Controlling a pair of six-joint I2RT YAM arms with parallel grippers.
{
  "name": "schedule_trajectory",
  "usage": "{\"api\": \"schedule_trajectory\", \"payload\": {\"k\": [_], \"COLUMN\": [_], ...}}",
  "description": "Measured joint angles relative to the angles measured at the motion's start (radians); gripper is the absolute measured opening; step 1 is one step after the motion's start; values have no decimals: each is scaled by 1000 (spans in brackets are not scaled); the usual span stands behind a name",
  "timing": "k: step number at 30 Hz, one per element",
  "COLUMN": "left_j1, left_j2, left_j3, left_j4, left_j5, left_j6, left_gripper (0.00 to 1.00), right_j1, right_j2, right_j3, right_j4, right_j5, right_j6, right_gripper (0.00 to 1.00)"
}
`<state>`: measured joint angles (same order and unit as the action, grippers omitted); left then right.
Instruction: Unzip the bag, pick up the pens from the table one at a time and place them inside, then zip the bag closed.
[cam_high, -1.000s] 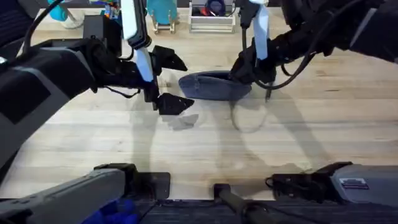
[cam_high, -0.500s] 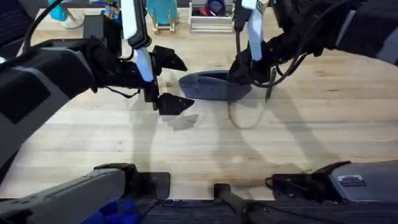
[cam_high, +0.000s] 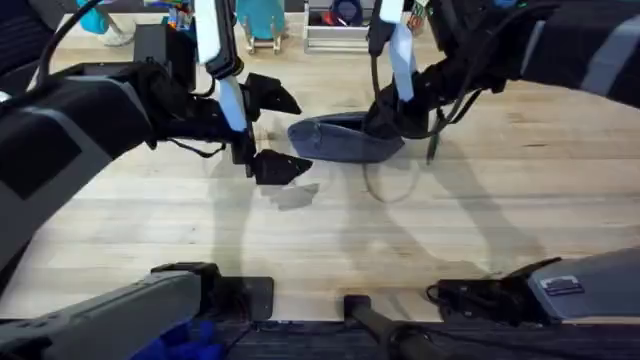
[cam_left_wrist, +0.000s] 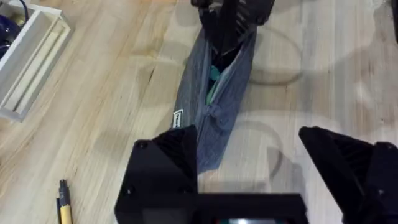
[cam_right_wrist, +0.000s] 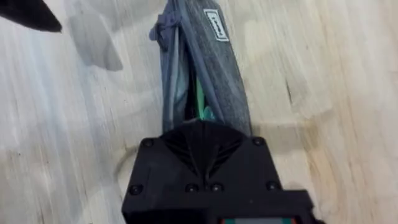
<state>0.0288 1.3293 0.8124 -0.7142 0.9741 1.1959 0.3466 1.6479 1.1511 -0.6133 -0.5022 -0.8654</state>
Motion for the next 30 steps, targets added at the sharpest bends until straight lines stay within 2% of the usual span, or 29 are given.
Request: {"api": "schedule_trajectory", "payload": {"k": [5,10,18,20,21,25,27,30], "left_j1": [0,0,0,0,0,0,0,0], "left_j2": [0,0,0,0,0,0,0,0], "left_j3": [0,0,0,0,0,0,0,0], "left_j4": [0,0,0,0,0,0,0,0], "left_j5": [0,0,0,0,0,0,0,0], "left_j6": [0,0,0,0,0,0,0,0], "left_gripper": [993,993,993,993,993,993,993,993], "right_j1": [0,0,0,0,0,0,0,0], "right_j2": [29,35,35,35,35,35,36,36], "right_j3": [0,0,0,0,0,0,0,0], "right_j4": [11,19,18,18,18,18,18,18], "right_j5": [-15,-22,-23,-23,-25,-29,-29,-29], "right_j6": [0,0,0,0,-2,-4,-7,-7], "right_gripper": [38,105,153,262,372,940,990,995]}}
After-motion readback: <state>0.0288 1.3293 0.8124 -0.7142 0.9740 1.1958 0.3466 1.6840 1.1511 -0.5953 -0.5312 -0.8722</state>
